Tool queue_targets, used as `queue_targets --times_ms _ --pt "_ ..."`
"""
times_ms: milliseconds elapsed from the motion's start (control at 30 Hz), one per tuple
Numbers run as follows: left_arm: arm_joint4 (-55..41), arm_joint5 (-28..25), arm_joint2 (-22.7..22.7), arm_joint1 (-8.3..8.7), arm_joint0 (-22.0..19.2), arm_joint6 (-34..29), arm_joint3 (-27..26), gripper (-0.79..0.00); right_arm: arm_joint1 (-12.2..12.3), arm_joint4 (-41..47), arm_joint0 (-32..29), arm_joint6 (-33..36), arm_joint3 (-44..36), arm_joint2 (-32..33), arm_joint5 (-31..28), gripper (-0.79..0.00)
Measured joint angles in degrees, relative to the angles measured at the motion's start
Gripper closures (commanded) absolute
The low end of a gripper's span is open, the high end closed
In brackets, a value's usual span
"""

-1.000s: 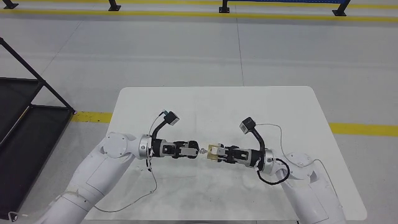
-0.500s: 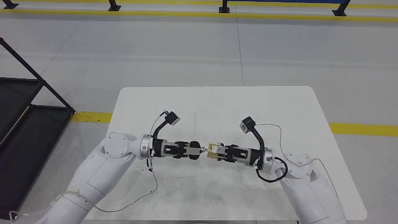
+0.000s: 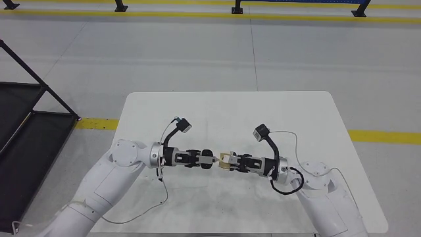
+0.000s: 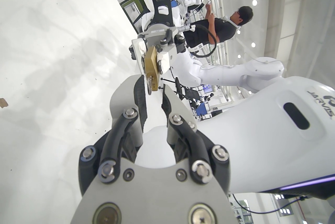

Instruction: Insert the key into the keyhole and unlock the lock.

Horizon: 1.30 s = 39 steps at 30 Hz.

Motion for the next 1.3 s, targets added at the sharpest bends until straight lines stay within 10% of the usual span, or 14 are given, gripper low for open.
queue_targets --times_ms 300,1300 --pt "-0.24 0.56 0.43 -0.16 -0.45 -0.05 0.83 0.0 0.33 0.15 0.18 0.67 -0.36 -0.76 -0.55 0.0" --pt "0.97 -0.28 0.31 -0.37 -0.26 2.02 0.57 0.0 1.1 0.06 0.74 -2.45 -0.42 -2.5 0.62 0.0"
